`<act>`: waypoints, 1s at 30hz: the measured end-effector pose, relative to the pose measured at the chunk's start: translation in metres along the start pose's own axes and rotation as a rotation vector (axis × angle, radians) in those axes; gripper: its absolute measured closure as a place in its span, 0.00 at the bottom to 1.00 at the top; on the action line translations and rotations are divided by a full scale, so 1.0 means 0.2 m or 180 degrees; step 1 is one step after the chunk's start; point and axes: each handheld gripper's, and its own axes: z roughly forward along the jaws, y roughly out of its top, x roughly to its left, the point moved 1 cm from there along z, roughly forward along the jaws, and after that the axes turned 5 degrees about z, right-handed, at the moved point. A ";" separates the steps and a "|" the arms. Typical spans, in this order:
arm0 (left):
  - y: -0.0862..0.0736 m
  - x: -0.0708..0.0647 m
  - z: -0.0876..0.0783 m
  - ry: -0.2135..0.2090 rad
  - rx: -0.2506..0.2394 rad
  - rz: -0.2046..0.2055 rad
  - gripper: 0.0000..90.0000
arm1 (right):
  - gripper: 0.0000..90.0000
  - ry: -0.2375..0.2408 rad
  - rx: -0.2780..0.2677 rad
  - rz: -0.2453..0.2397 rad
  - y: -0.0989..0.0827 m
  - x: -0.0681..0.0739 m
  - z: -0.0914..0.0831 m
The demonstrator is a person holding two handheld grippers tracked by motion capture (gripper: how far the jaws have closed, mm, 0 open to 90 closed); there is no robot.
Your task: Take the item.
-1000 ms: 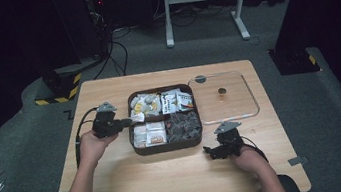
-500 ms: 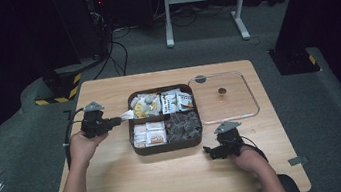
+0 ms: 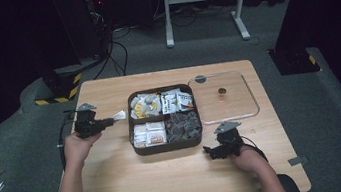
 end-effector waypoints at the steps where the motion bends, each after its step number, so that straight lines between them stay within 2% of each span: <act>1: 0.00 0.01 0.00 0.0001 0.0006 -0.0014 0.96 | 0.09 0.0000 0.0000 0.0000 0.00 0.00 0.00; 11: -0.06 0.10 0.00 0.0109 0.0078 -0.0184 0.96 | 0.09 -0.0002 0.0002 0.0006 0.00 0.00 0.00; 13: -0.07 0.11 0.01 0.0090 0.0103 -0.0223 0.96 | 0.09 -0.0001 0.0001 0.0006 0.00 0.00 0.00; 15: -0.07 0.12 0.03 0.0100 0.0128 -0.0211 0.96 | 0.09 -0.0002 0.0002 0.0007 0.00 0.00 0.00; 21: -0.09 0.15 0.10 0.0126 0.0290 -0.0241 0.96 | 0.09 -0.0002 -0.0002 -0.0001 0.00 0.00 0.00; 24: -0.10 0.15 0.16 0.0116 0.0399 -0.0236 0.96 | 0.09 -0.0003 -0.0004 0.0002 0.00 0.00 0.00; 30: -0.09 0.16 0.22 0.0085 0.0400 -0.0276 0.96 | 0.09 -0.0014 -0.0010 0.0016 0.00 0.00 0.00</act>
